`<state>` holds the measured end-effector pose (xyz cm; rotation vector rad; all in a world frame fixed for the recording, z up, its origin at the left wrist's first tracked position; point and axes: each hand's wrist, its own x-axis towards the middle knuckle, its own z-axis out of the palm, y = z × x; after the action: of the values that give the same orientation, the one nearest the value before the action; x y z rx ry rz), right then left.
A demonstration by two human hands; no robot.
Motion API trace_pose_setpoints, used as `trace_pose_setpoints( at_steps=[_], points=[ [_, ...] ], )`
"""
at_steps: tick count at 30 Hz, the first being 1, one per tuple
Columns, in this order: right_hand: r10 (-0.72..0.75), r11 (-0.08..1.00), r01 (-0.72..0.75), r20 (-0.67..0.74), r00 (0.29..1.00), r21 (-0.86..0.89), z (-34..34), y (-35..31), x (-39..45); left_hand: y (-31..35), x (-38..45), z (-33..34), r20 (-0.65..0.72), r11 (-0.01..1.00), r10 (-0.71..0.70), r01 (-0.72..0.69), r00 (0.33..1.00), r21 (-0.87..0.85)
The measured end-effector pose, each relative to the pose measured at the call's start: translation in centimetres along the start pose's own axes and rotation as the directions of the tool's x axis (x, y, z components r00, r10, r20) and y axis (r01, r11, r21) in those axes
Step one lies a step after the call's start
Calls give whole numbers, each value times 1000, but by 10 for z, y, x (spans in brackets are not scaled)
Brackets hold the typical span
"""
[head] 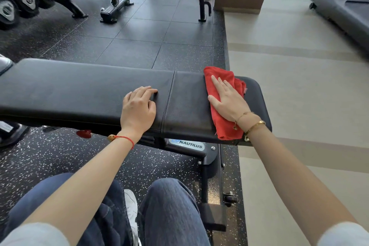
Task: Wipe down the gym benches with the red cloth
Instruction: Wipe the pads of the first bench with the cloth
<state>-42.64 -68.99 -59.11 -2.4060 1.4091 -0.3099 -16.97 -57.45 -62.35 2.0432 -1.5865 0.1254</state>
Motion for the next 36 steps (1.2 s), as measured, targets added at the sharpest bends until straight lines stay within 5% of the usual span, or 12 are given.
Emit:
trace_pose_setpoints(
  at_steps=[5,11,14,19,28,36],
  points=[
    [36,997,-35,-15,999,68,-1,-23,20,0,0,-1,22,1000,6,-6,1000,1],
    [-198,977,200,-41,979,71,12,-28,-50,-6,11,-12,83,998,33,-28,996,-55],
    [-174,982,174,-8,985,75,10,-32,-35,-17,10,-18,81,996,79,-82,994,29],
    [-170,983,168,31,985,69,27,-83,13,-41,10,-20,3,993,-41,40,999,109],
    [-440,897,439,-12,898,-49,53,-104,-44,-48,9,-11,-74,987,-144,149,987,67],
    [-197,975,199,-28,980,97,43,-108,22,-48,8,-12,-83,986,-151,156,985,60]
  ],
)
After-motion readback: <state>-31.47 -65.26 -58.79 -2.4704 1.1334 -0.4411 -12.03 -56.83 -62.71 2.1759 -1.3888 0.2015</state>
